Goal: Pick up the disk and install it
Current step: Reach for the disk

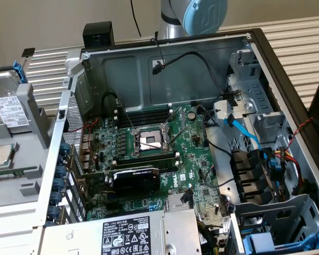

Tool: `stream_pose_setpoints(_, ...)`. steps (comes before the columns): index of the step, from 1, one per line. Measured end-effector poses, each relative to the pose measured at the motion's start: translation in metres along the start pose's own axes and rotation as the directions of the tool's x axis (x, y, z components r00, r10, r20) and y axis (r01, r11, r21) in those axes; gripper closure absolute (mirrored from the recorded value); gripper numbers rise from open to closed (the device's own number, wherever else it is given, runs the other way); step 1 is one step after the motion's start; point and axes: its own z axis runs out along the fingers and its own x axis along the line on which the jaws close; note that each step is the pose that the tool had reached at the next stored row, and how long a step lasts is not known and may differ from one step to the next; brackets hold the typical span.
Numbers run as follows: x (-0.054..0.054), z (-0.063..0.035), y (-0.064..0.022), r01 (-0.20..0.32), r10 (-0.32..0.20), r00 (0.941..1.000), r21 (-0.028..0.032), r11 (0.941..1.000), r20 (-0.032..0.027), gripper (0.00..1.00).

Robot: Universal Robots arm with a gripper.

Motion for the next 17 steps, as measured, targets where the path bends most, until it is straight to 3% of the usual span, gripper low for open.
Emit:
stream_pose_setpoints(4, 0.0114, -0.0002, 0.0031, 0.000, 0.000, 1.0000, 0.0000, 1.0000, 0.0000, 0.89)
stream_pose_setpoints(17, 0.0114, -0.0002, 0.0031, 0.000, 0.000, 1.0000, -0.0001, 1.0000, 0.0000, 0.89)
